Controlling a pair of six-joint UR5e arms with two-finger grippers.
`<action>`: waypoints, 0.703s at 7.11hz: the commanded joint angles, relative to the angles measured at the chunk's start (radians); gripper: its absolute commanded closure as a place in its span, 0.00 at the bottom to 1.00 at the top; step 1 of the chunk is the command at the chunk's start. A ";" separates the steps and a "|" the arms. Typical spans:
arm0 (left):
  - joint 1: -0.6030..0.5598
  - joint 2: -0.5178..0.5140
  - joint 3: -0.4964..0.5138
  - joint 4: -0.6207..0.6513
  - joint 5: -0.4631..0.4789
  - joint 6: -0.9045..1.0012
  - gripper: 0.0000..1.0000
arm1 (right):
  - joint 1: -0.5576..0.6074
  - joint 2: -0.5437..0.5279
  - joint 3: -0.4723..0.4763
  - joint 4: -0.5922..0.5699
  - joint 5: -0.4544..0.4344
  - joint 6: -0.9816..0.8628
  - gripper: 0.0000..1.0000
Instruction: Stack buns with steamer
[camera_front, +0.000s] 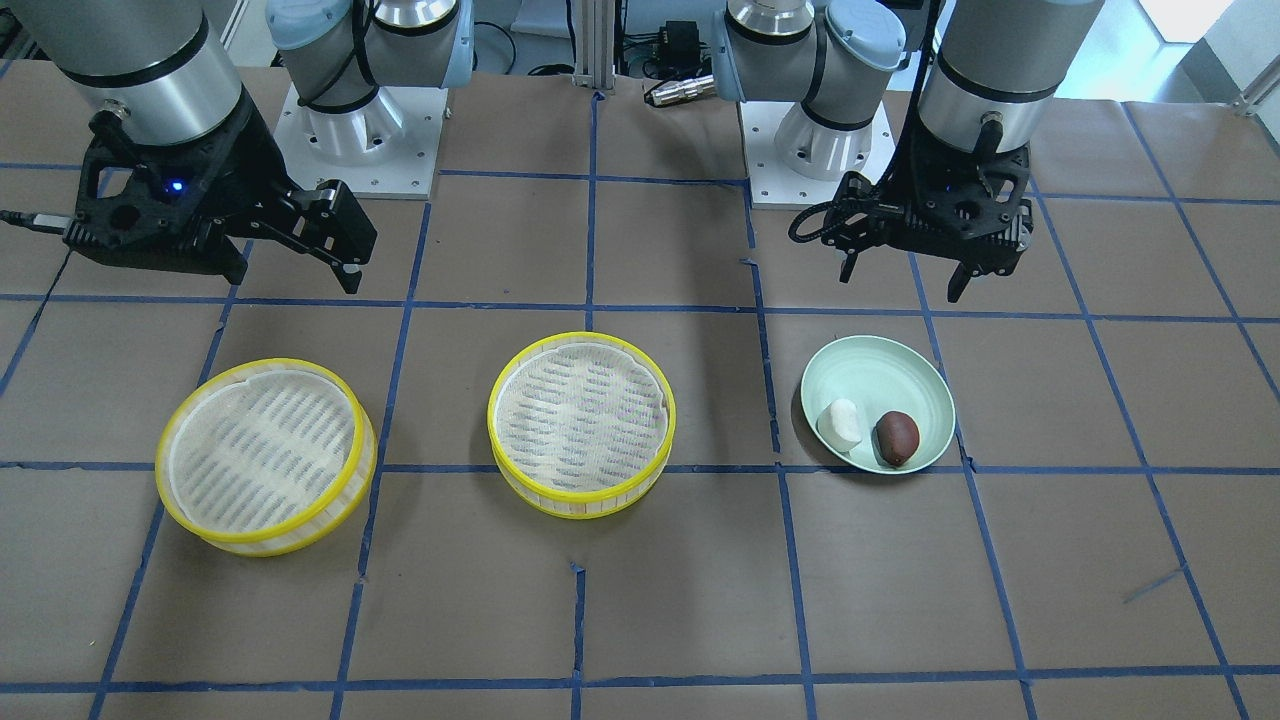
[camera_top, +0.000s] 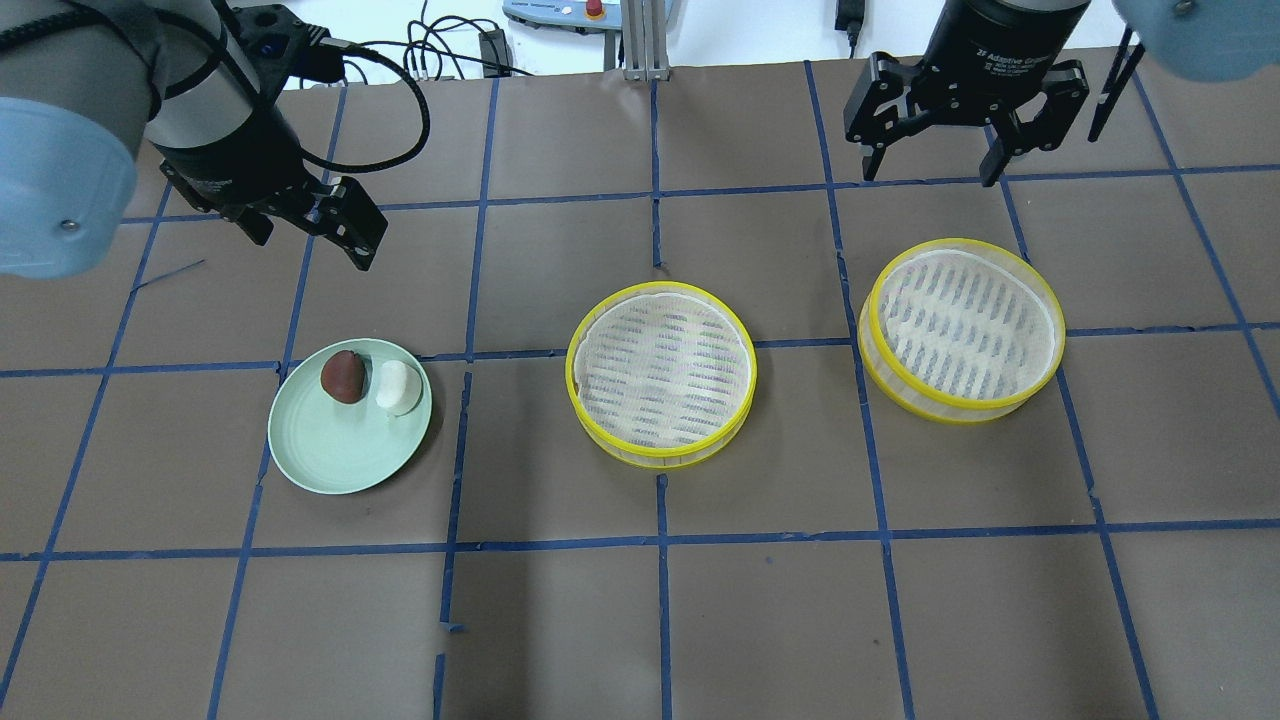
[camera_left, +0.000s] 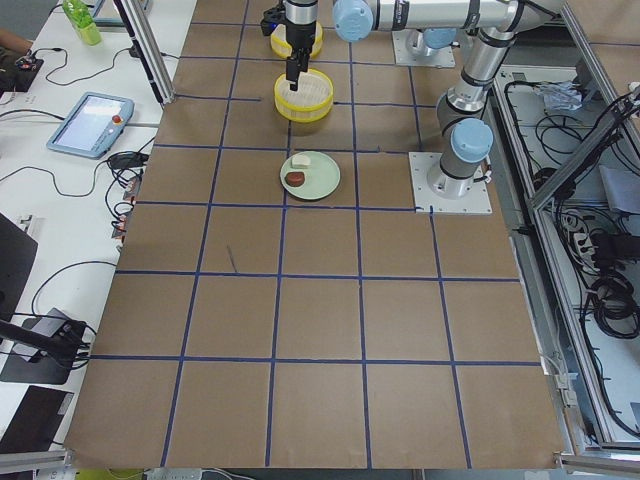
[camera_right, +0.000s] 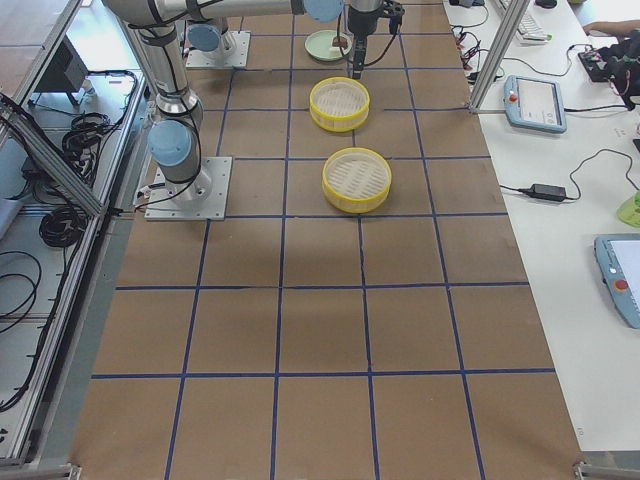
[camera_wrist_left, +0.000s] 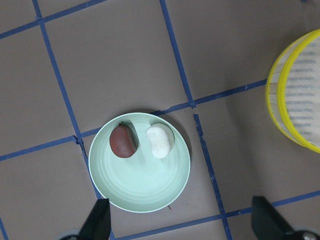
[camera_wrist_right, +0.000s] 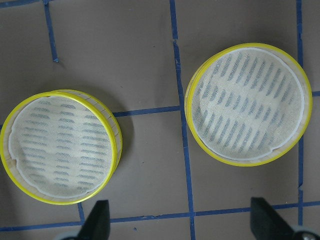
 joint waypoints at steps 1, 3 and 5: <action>0.000 -0.001 -0.010 0.001 -0.006 -0.001 0.00 | -0.002 0.001 0.000 -0.002 -0.001 -0.029 0.00; 0.018 -0.029 -0.028 0.009 -0.001 0.009 0.00 | -0.001 0.001 0.003 -0.001 -0.001 -0.023 0.00; 0.075 -0.117 -0.109 0.105 0.009 0.003 0.00 | -0.019 0.004 0.019 0.004 -0.002 -0.046 0.00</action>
